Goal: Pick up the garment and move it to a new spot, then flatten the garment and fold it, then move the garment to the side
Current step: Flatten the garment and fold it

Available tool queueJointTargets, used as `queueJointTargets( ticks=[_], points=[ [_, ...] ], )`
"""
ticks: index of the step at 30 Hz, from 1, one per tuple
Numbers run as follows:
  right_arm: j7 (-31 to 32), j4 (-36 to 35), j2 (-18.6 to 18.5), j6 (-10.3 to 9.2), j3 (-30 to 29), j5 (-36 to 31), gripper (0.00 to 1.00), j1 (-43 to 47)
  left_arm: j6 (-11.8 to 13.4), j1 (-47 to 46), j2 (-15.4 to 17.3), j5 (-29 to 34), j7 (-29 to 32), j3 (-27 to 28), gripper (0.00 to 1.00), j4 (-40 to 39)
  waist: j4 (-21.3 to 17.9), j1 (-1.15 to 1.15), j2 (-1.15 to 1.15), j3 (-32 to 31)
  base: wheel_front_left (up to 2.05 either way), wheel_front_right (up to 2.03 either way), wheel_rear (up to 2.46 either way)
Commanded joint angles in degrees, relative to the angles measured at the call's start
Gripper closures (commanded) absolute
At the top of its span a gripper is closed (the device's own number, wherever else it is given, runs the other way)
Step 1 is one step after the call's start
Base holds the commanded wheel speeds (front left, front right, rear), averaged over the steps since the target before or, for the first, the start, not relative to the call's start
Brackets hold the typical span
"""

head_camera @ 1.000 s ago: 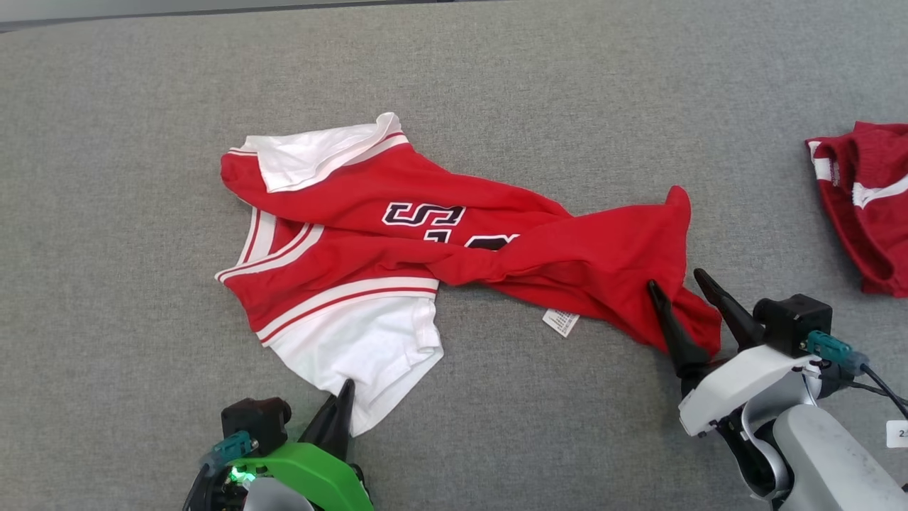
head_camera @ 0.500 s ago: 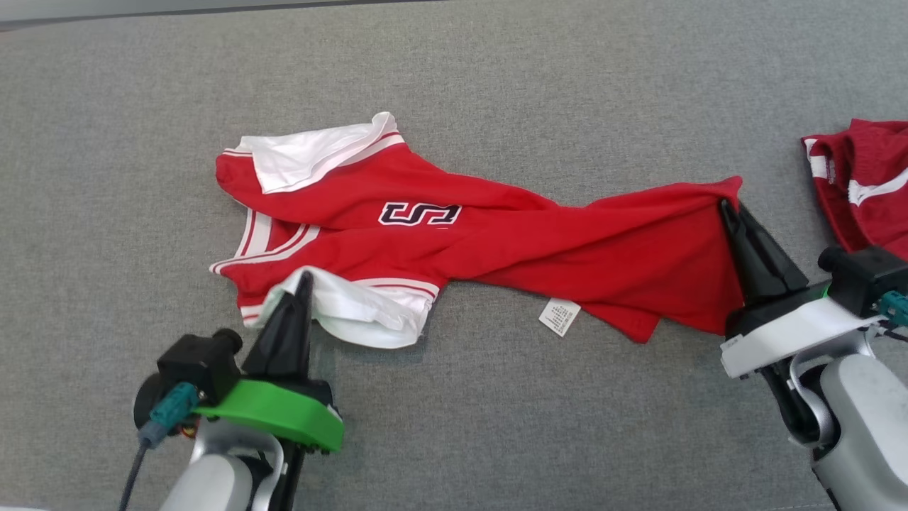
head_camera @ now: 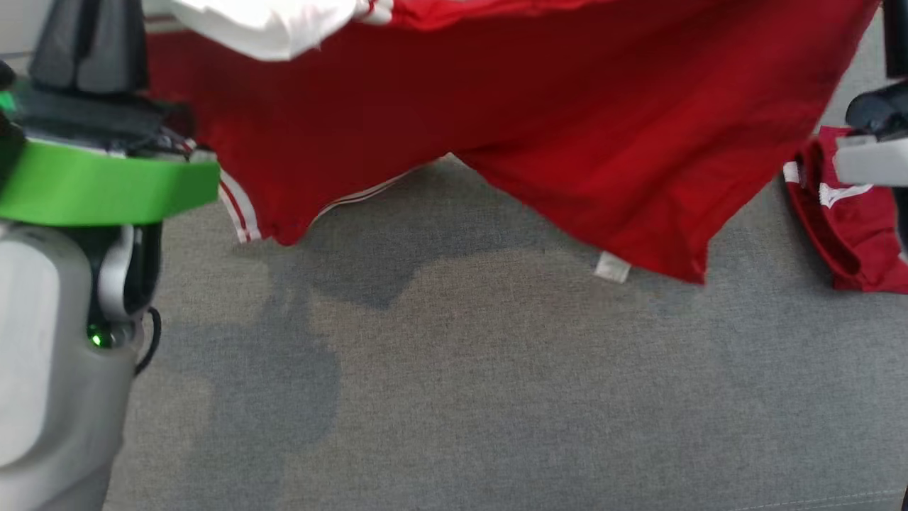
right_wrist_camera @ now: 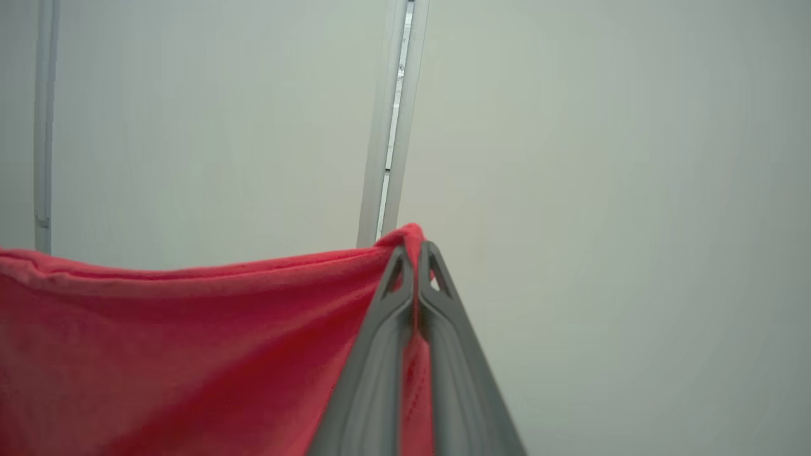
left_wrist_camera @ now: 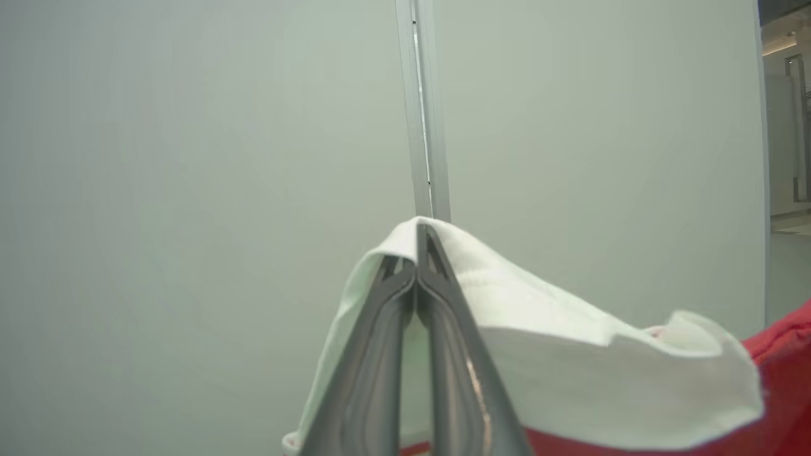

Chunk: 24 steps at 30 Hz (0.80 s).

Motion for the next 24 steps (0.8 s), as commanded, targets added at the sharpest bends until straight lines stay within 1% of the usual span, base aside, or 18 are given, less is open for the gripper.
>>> queueJointTargets(
  ticks=[1,6,13,18,22,24],
  points=[
    [0.71,-0.74,-0.69,-0.05,-0.35,0.23,1.00,-1.97,-0.31,-2.97,0.75,0.51,0.67,0.44,1.00,-0.22,-0.19,0.00,0.00,-0.31,0.00,0.00,0.00],
    [2.98,-1.59,-1.86,-0.05,0.52,2.10,1.00,-8.14,-1.36,-12.07,1.38,0.91,2.28,0.98,1.00,1.03,-0.34,0.00,0.00,-1.02,0.00,0.00,0.00],
    [4.53,1.15,-2.62,-0.05,2.61,4.56,1.00,-11.96,-2.86,-18.36,1.02,1.43,2.96,-0.61,1.00,4.93,-0.07,0.00,0.00,-0.95,0.00,0.00,0.00],
    [5.59,6.10,-3.44,-0.05,5.22,5.32,1.00,-15.81,-4.45,-23.66,-0.19,1.50,1.92,-1.94,1.00,10.58,0.35,0.00,0.00,0.21,0.00,0.00,0.00],
    [5.90,12.21,-1.99,-0.05,7.75,7.61,1.00,-21.27,-6.33,-29.25,-1.44,0.64,1.08,-2.68,1.00,18.45,0.11,0.00,0.00,1.98,0.00,0.00,0.00],
    [6.09,16.84,-1.10,-0.07,8.93,8.42,1.00,-24.66,-7.01,-32.27,-1.64,0.93,0.39,-2.89,1.00,23.51,-0.37,0.00,0.00,2.89,0.00,0.00,0.00]
  ],
)
